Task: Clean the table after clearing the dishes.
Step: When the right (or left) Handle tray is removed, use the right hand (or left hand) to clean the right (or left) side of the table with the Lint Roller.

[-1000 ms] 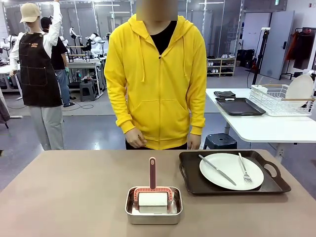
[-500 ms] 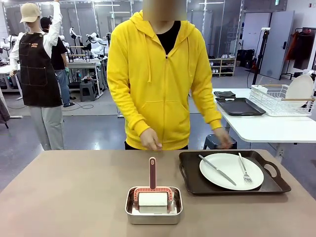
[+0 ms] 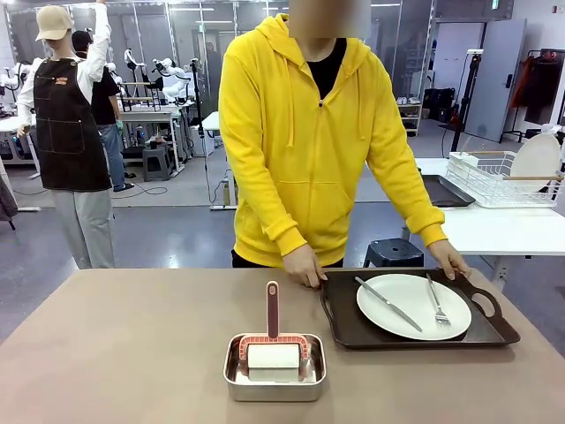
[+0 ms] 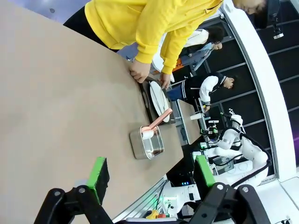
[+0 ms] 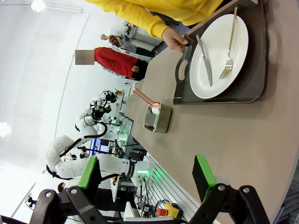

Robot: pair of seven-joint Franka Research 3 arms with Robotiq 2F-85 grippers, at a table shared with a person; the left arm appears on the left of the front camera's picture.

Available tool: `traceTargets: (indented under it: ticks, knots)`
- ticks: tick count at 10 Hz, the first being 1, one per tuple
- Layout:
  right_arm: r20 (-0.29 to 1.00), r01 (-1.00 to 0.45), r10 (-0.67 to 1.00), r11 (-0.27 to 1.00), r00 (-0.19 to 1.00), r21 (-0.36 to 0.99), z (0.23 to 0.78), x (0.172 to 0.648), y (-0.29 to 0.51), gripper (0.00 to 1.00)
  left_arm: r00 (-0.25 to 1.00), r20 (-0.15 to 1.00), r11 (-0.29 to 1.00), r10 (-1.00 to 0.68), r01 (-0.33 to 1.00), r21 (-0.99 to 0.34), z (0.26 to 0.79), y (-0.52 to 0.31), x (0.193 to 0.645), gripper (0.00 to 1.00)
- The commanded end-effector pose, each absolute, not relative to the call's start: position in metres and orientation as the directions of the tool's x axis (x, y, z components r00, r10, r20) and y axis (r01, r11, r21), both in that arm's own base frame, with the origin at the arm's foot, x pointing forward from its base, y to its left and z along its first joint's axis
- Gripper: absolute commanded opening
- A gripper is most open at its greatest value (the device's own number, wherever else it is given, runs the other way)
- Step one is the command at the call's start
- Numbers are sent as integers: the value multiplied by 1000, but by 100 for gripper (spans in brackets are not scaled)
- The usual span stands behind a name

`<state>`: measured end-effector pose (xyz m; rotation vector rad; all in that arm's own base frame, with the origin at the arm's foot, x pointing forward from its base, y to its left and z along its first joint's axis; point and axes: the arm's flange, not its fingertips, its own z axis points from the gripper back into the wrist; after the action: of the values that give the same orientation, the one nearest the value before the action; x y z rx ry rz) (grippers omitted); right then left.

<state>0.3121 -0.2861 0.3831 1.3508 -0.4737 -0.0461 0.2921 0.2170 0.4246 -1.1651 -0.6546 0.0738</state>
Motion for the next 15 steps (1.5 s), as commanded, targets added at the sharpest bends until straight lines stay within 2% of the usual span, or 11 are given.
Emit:
traceTargets:
  ticks: [1, 13, 15]
  knots:
    - [305, -241, -295, 233, 906, 942, 385, 309, -285, 100, 804, 445, 397, 394, 288, -871, 428, 217, 289, 93]
    - [301, -237, -301, 232, 905, 943, 383, 312, -286, 100, 804, 445, 397, 394, 288, -871, 428, 217, 289, 93]
    - [349, -275, -169, 348, 922, 896, 420, 347, -244, 100, 804, 445, 397, 394, 288, -871, 428, 217, 289, 93]
